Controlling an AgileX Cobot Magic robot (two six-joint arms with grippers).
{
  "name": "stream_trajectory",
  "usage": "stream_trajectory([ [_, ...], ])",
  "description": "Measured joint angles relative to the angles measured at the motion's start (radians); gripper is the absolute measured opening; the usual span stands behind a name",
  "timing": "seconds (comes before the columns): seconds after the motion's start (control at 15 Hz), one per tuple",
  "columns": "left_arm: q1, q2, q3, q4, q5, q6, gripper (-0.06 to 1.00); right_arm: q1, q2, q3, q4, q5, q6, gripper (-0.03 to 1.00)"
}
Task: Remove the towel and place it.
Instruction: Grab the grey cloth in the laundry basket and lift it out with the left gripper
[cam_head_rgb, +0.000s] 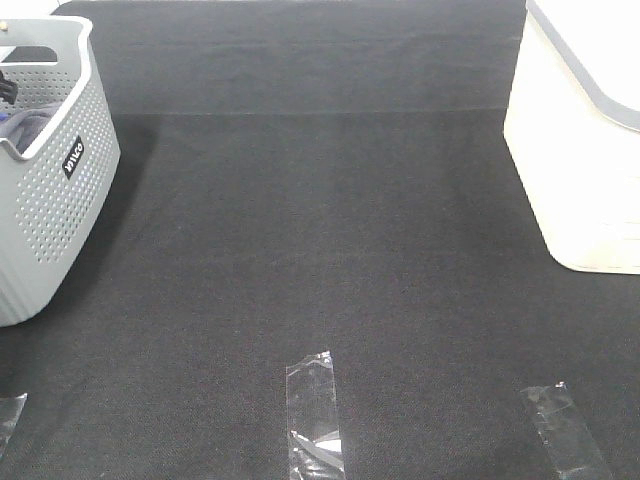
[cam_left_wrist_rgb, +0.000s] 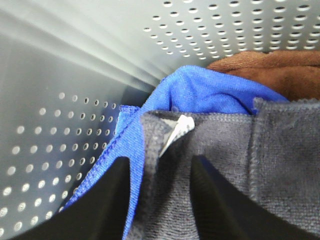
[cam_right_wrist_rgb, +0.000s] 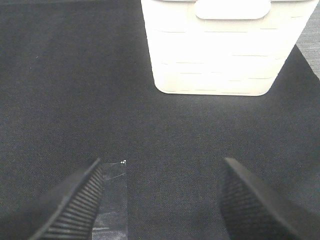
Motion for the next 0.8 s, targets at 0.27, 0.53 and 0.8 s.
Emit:
stream_trajectory([
  [0.27, 0.000, 0.000, 0.000, 0.028, 0.004, 0.000, 0.02, 0.000, 0.000, 0.000, 0.000, 0.000, 0.000, 0.63],
  [0.53, 0.000, -0.001, 0.000, 0.045, 0.014, 0.000, 0.00, 0.000, 0.000, 0.000, 0.000, 0.000, 0.000, 0.63],
  [0.8, 0.000, -0.113, 0.000, -0.021, 0.022, 0.000, 0.00, 0.000, 0.000, 0.000, 0.000, 0.000, 0.000, 0.63],
])
